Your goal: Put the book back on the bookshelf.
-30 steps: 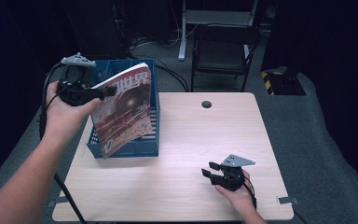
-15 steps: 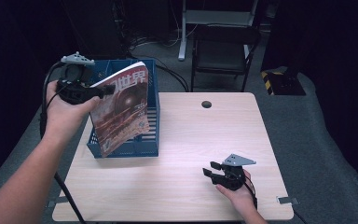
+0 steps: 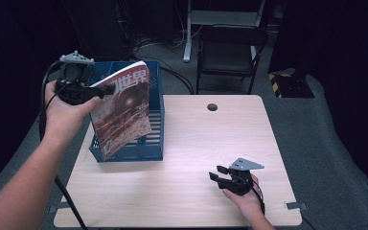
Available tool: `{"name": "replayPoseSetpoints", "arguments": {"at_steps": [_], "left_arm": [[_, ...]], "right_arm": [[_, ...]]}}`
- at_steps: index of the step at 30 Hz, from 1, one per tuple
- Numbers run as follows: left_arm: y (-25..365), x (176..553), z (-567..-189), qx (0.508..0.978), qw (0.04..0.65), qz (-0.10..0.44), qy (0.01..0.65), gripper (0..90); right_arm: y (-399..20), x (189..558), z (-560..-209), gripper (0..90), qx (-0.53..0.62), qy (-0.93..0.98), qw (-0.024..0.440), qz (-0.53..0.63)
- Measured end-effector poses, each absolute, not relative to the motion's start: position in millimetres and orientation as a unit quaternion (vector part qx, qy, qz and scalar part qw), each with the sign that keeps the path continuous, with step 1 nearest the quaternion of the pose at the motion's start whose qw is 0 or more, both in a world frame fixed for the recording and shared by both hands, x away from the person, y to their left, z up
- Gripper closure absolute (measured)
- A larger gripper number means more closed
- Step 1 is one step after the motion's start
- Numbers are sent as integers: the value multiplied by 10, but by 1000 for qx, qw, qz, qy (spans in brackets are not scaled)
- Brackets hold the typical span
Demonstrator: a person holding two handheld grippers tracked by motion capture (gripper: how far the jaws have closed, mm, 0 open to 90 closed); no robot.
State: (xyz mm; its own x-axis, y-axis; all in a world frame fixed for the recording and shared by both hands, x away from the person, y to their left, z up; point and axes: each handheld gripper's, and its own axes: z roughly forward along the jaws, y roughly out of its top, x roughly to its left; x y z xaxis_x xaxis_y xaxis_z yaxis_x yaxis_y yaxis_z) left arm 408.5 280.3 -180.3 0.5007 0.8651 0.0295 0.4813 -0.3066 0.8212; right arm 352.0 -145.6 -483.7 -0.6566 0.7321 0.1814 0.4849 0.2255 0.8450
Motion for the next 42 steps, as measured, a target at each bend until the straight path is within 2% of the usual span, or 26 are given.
{"name": "replayPoseSetpoints", "arguments": {"at_steps": [22,42], "left_arm": [[2977,4151,-1763,734,395,257,489,838],[3150,4418,-1886,703,383,272,534,838]], "right_arm": [[-1460,3517,-4831,535,394,768,133,487],[-1462,3515,-4835,535,397,766,131,488]]}}
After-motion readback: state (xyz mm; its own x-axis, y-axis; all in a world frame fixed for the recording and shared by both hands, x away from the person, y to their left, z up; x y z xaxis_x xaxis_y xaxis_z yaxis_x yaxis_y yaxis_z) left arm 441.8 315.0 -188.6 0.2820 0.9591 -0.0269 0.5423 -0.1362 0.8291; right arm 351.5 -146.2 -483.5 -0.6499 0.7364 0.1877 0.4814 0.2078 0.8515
